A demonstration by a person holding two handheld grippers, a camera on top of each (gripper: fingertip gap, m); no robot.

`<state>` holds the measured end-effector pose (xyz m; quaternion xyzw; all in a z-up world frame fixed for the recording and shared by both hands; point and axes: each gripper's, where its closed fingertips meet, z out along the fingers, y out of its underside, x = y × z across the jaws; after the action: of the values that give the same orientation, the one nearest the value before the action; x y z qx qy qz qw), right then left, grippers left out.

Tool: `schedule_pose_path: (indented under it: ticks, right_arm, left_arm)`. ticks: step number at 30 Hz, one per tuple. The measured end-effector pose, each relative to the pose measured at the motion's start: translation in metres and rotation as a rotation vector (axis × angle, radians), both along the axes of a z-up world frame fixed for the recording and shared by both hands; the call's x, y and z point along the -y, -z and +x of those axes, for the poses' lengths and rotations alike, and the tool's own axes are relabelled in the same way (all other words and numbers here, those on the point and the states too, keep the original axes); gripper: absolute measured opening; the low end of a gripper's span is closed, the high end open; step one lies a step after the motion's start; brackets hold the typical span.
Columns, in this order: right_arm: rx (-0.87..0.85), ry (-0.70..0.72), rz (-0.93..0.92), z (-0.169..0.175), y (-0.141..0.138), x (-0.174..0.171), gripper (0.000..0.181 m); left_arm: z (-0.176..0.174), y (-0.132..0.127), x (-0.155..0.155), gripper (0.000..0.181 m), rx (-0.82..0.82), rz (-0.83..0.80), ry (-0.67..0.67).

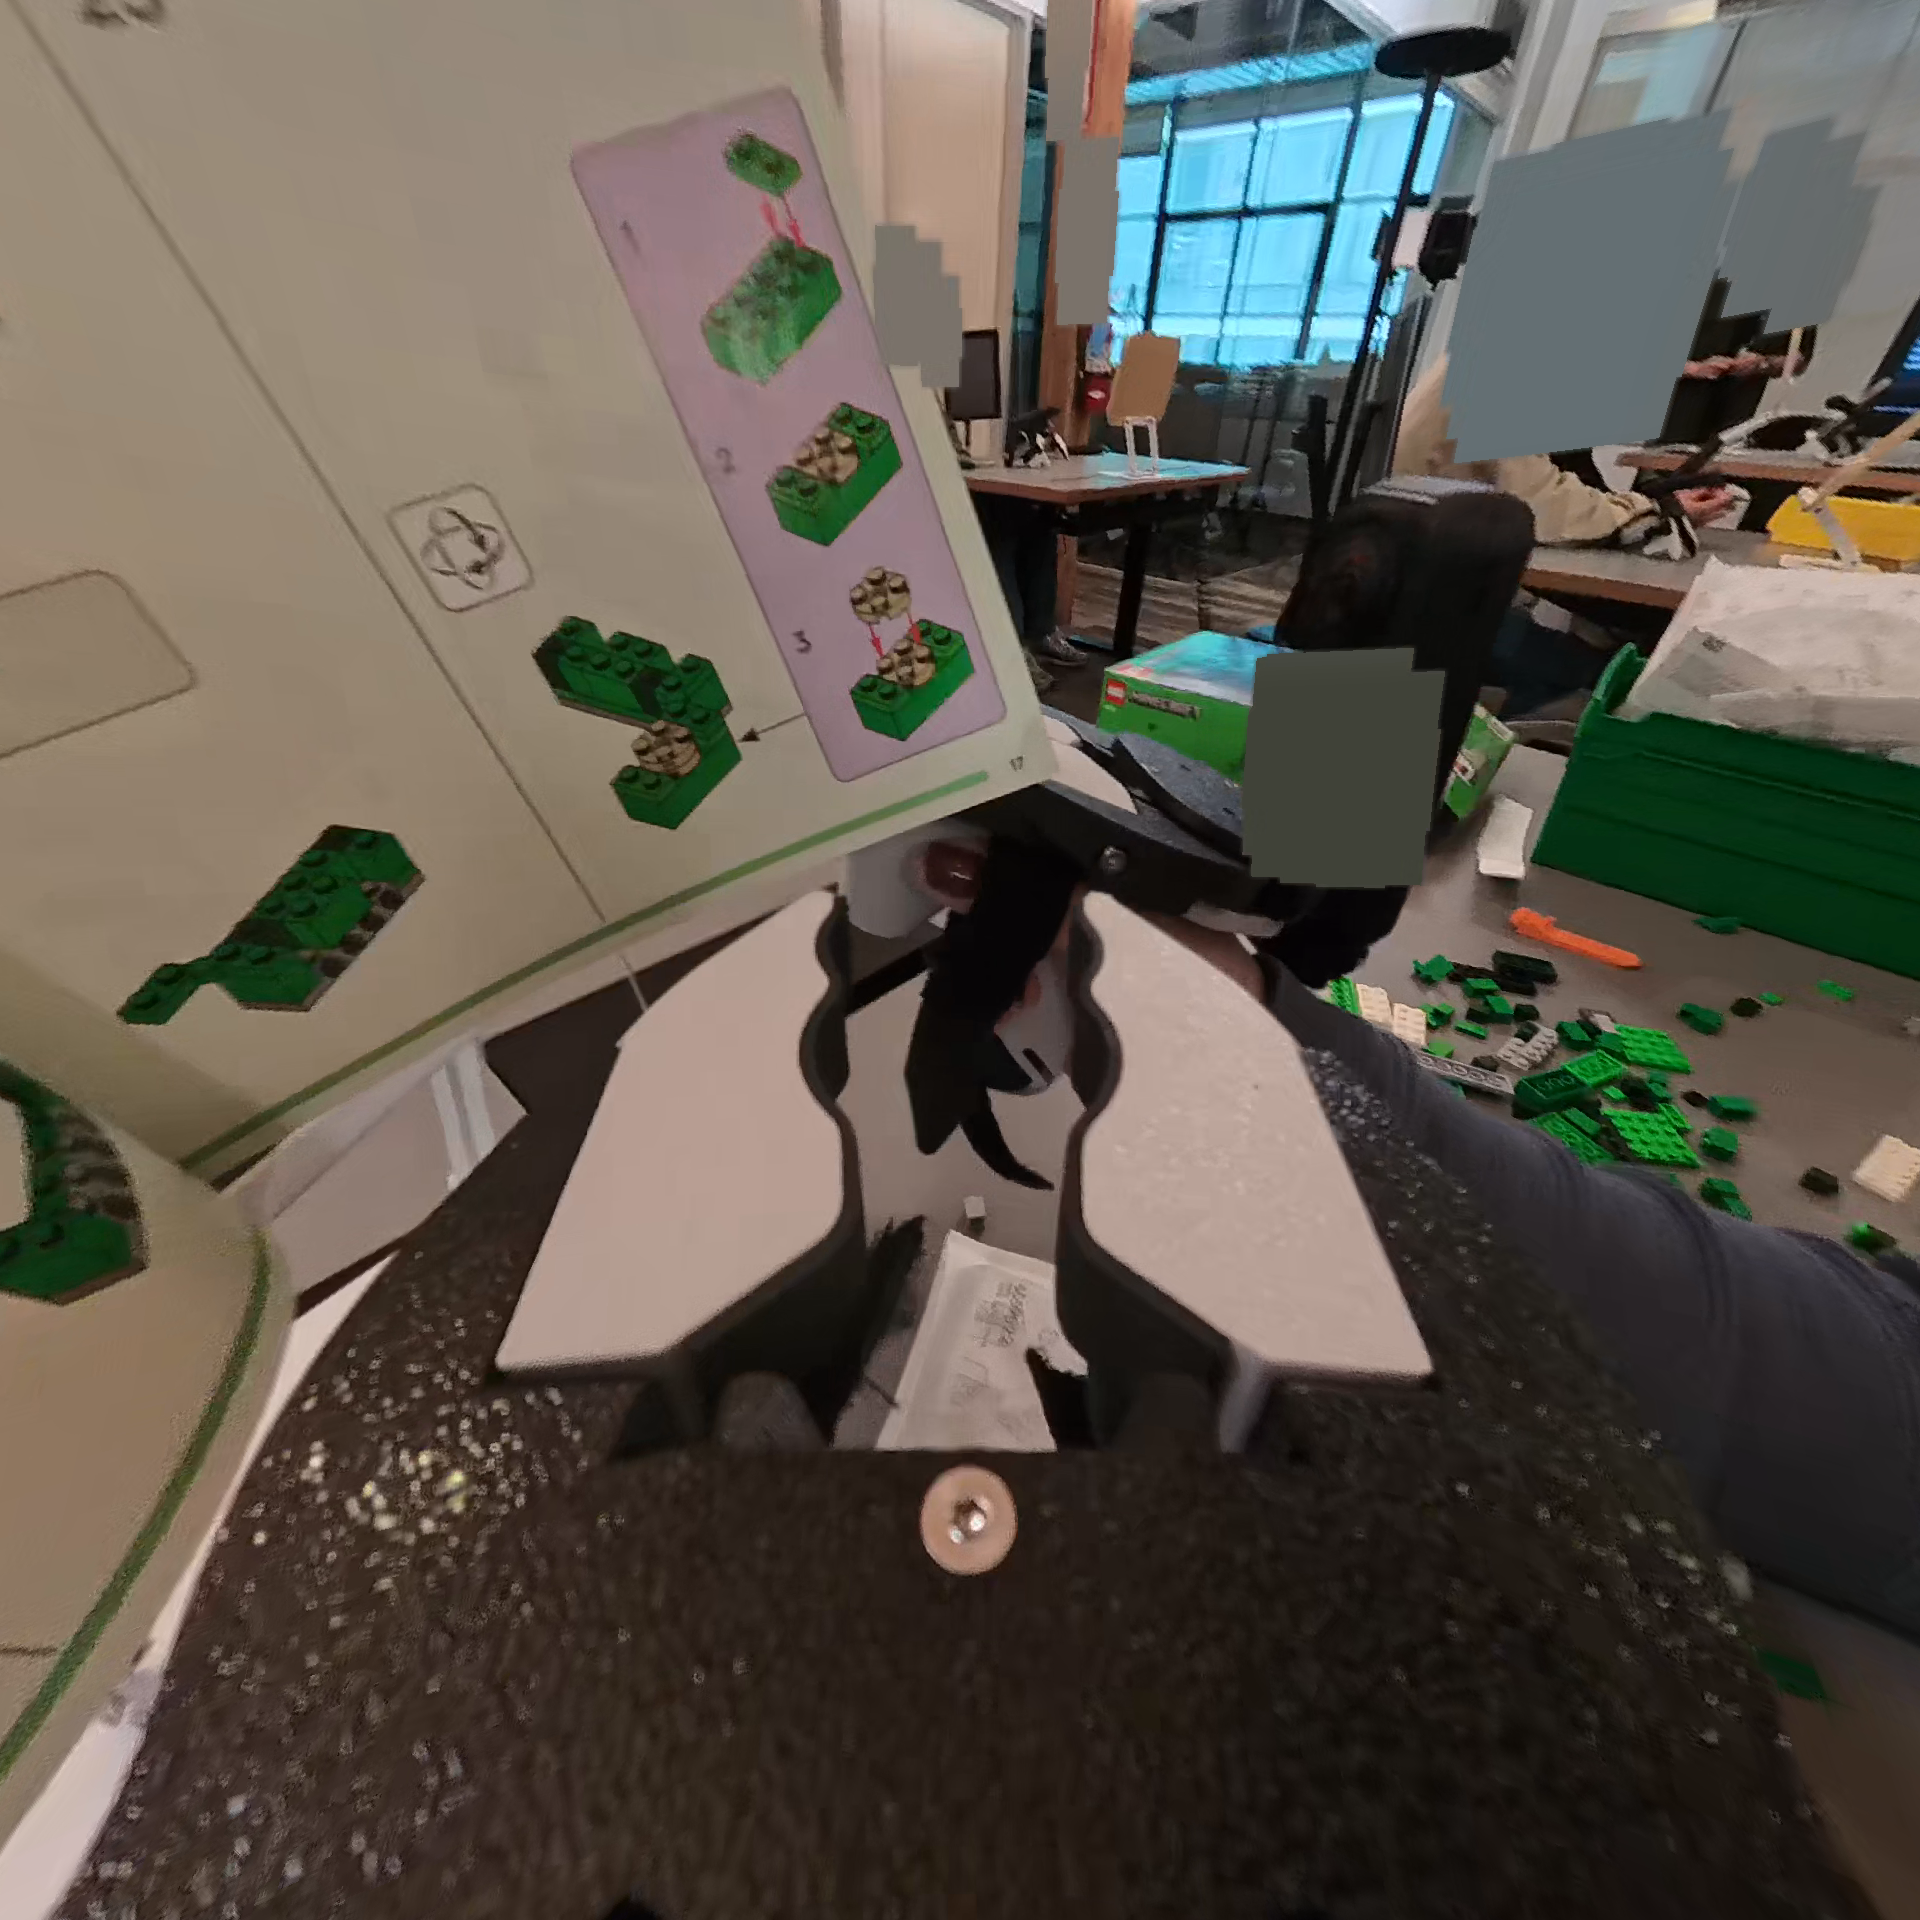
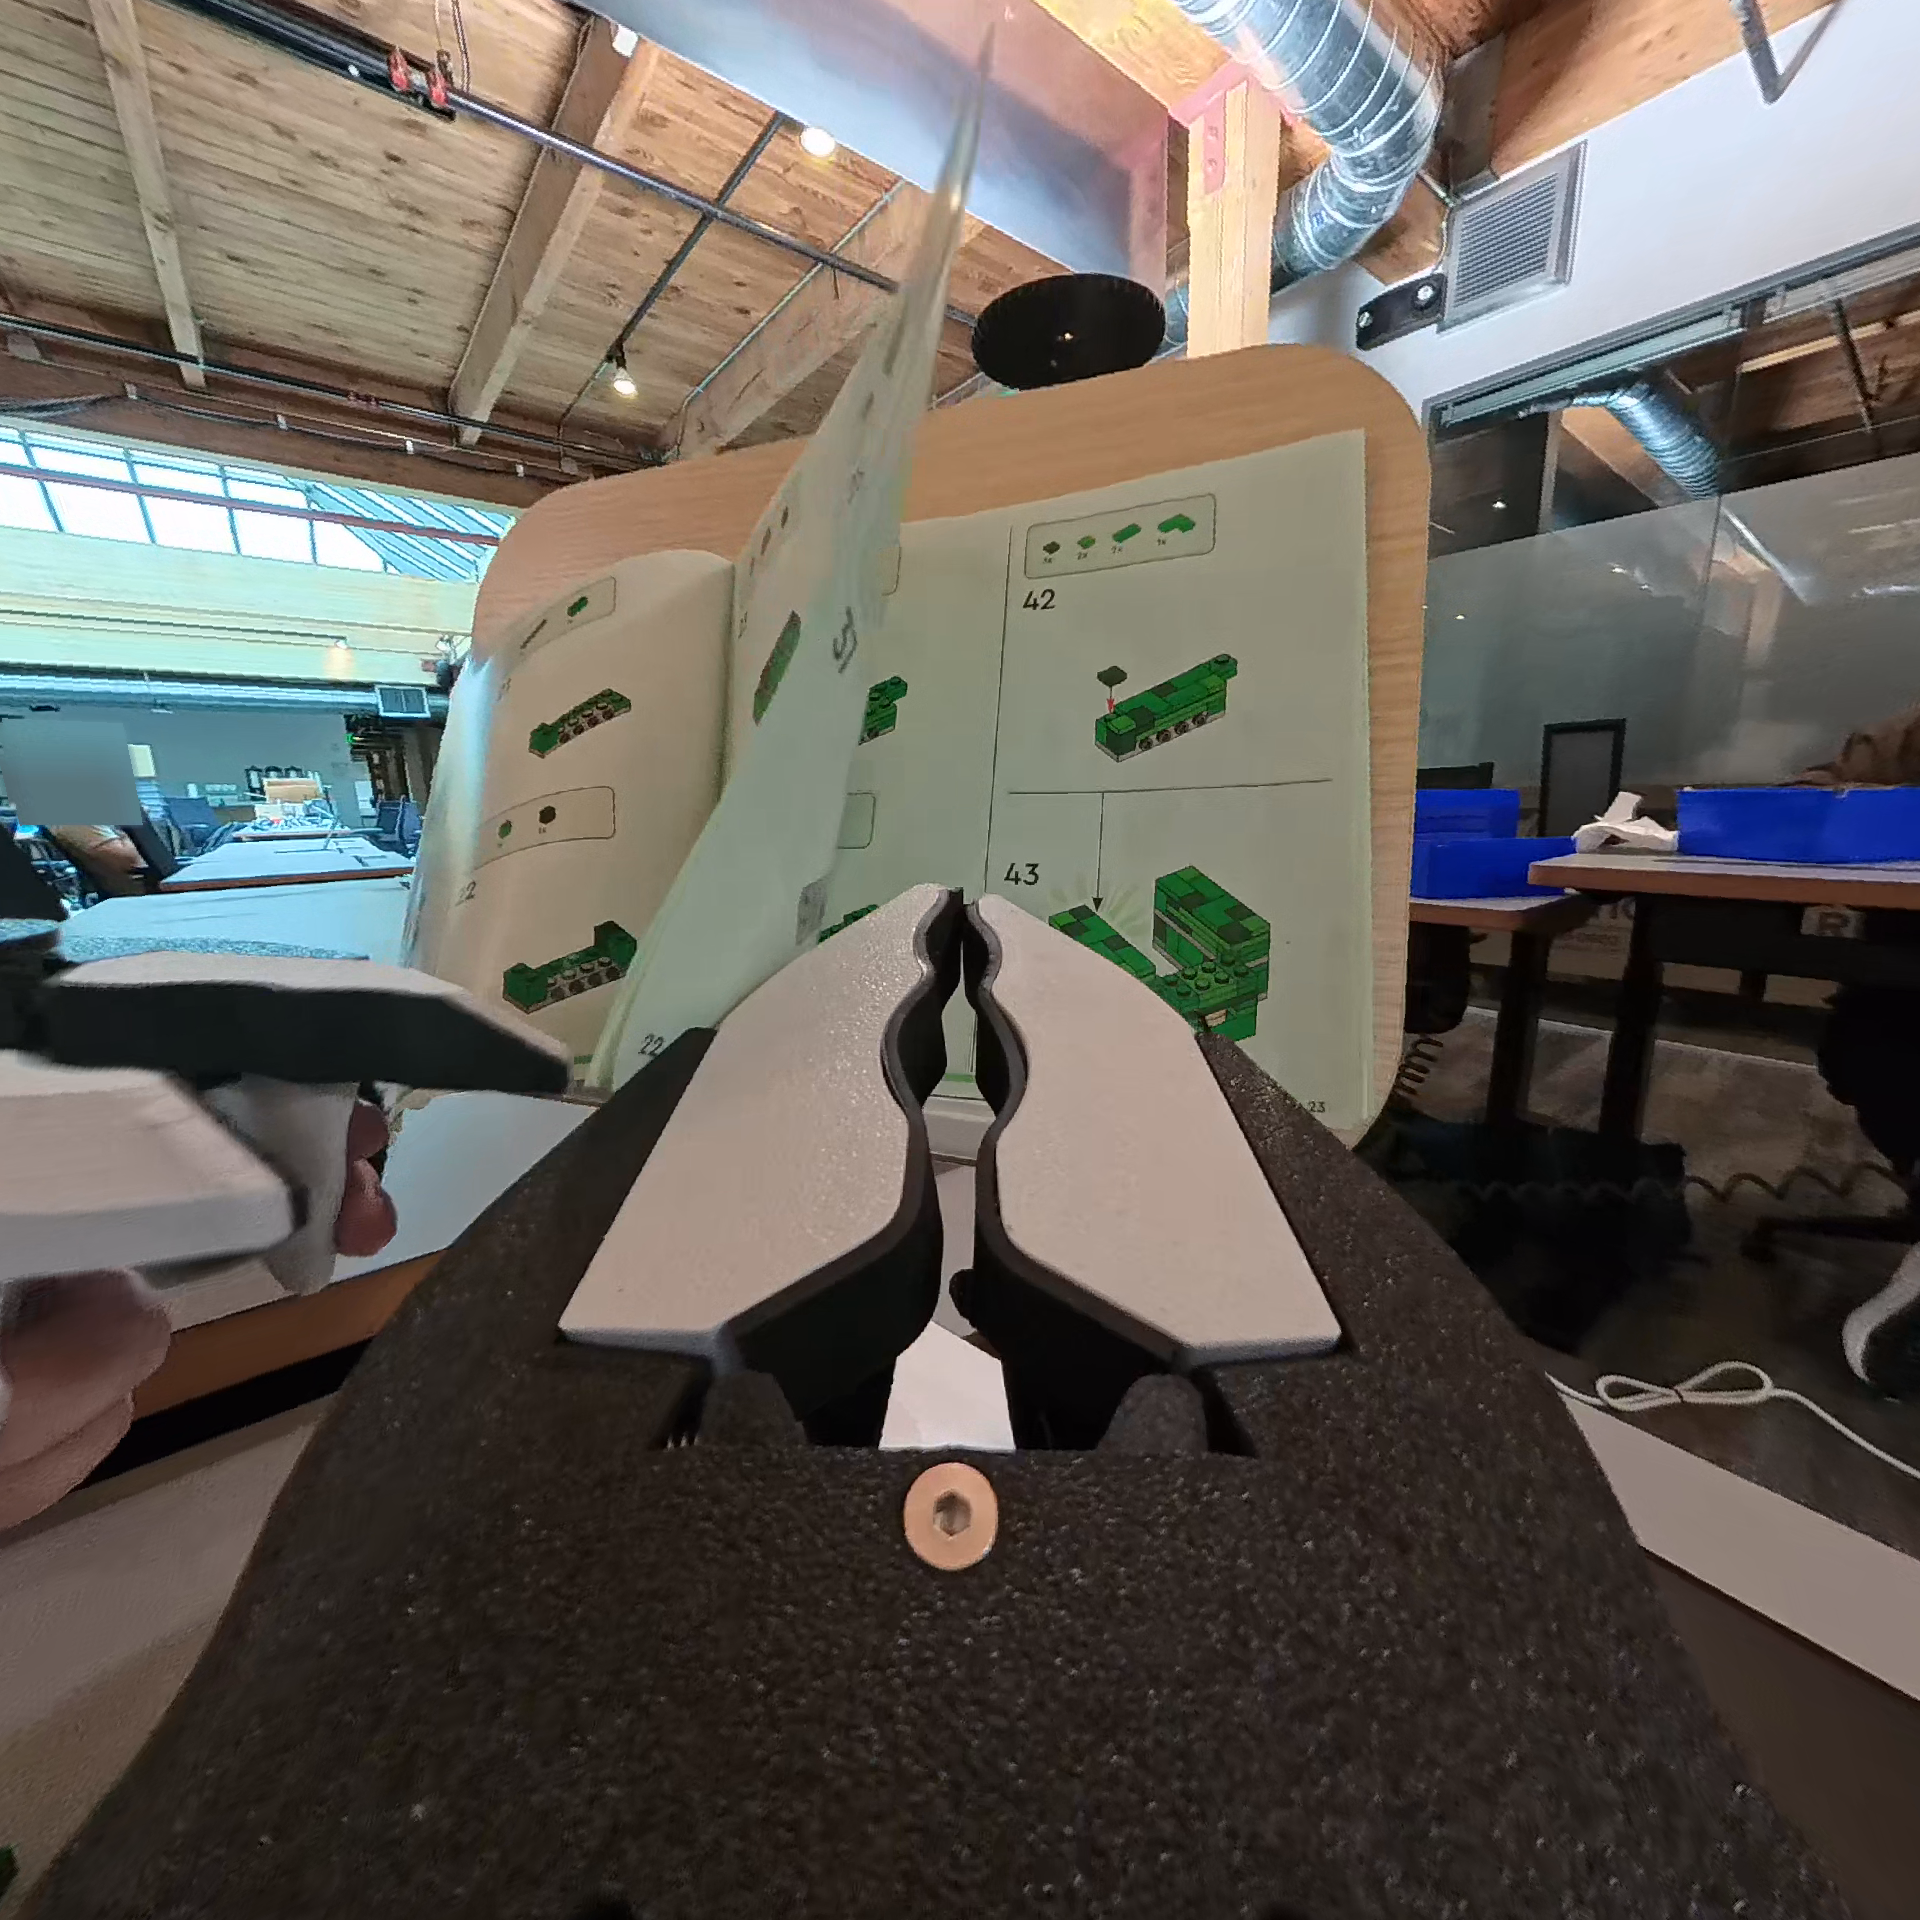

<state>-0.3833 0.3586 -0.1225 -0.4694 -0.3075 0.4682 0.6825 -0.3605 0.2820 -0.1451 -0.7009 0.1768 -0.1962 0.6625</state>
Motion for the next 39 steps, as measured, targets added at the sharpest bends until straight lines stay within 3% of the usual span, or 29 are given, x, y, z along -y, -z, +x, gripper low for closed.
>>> schedule_pose_path:
  ticks: [7, 11, 18, 27, 33, 39]
  right_arm:
    - [0.031, -0.004, 0.072, -0.006, -0.004, 0.013, 0.0]
    - [0.053, 0.012, 0.128, -0.009, -0.009, 0.021, 0.0]
    - [0.077, 0.02, 0.173, -0.015, -0.009, 0.03, 0.0]
    - [0.077, 0.015, 0.163, -0.015, -0.009, 0.029, 0.0]
    - [0.079, 0.009, 0.165, -0.016, -0.008, 0.03, 0.0]
    - [0.079, 0.002, 0.162, -0.017, -0.008, 0.031, 0.0]
  left_arm:
    - [-0.021, -0.03, 0.002, 0.022, 0.068, 0.174, -0.162]
    - [-0.01, -0.03, 0.005, 0.02, 0.023, 0.161, -0.117]
    - [0.01, -0.023, 0.01, 0.032, -0.058, 0.112, -0.018]
    - [0.014, -0.016, 0.015, 0.029, -0.077, 0.071, 0.048]
    - [0.013, -0.016, 0.015, 0.013, -0.097, 0.089, 0.039]
    - [0.018, -0.011, 0.015, 0.02, -0.09, 0.063, 0.081]
